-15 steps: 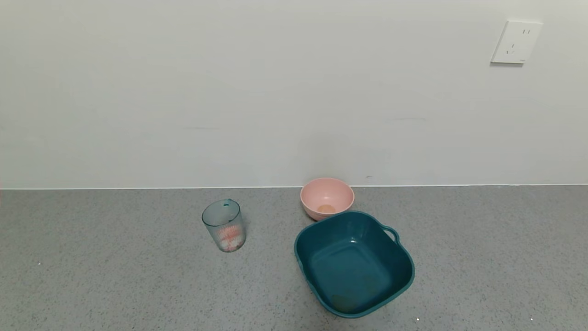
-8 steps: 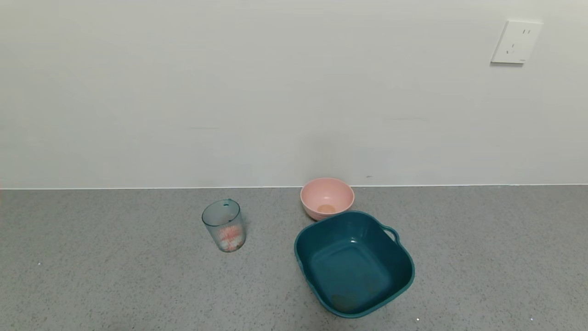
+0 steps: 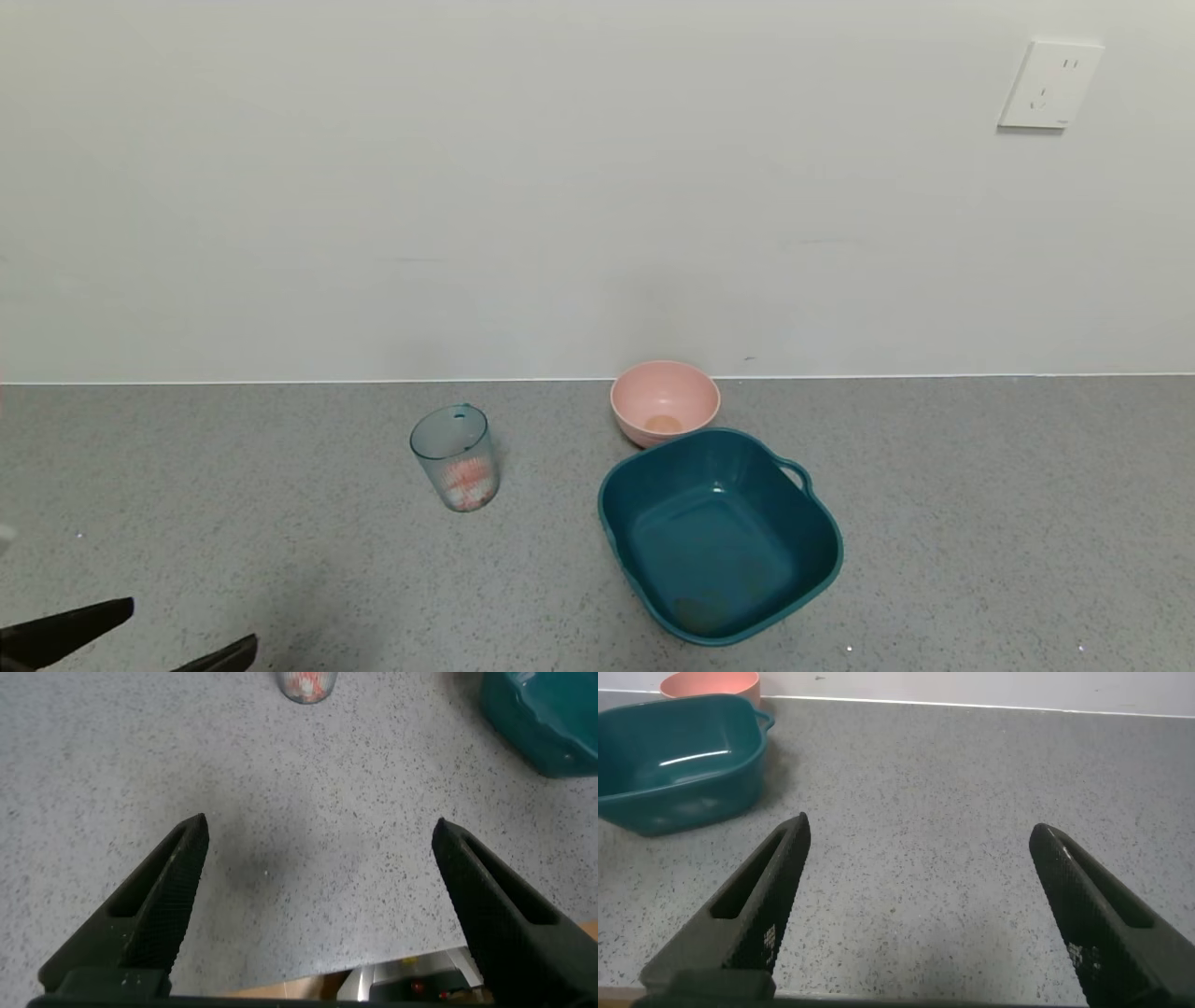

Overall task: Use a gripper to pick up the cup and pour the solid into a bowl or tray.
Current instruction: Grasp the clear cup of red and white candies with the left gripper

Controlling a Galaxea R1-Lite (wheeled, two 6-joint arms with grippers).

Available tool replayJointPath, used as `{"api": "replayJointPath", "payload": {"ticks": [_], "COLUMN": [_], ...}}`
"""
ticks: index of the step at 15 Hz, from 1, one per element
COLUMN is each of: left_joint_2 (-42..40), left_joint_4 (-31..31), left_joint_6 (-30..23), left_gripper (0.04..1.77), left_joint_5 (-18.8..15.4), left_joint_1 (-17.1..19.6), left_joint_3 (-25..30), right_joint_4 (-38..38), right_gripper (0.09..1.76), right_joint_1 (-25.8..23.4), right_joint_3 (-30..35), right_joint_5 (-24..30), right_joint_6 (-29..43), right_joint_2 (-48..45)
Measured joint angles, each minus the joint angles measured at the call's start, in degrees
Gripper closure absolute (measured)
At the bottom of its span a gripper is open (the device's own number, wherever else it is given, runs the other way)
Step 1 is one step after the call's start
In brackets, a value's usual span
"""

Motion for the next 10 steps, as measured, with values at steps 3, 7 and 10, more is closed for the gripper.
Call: {"api": "replayJointPath", "payload": {"ticks": [3, 7, 10], "left_joint_2": [8.83, 20.27, 28.76], "left_joint_4": [-5.41, -14.32, -21.27], "left_joint_6": [-0.17, -0.41, -0.33], "left_gripper": [0.09, 0.09, 0.09], "left_joint_5": [0.22, 0.32, 0.54], "left_joint_1": [-2.4, -4.68, -5.29], "left_joint_3": [0.38, 0.1, -0.8], "right_joint_4": [0.0, 0.0, -0.02], "right_gripper": [0.14, 0.14, 0.14], "right_joint_1": [0.0, 0.0, 0.0], "right_joint_3": [0.0, 0.0, 0.0], "right_joint_5": [-0.01, -0.01, 0.0], "right_joint_6": [0.0, 0.02, 0.02], "right_joint_2": [0.0, 0.0, 0.0]}}
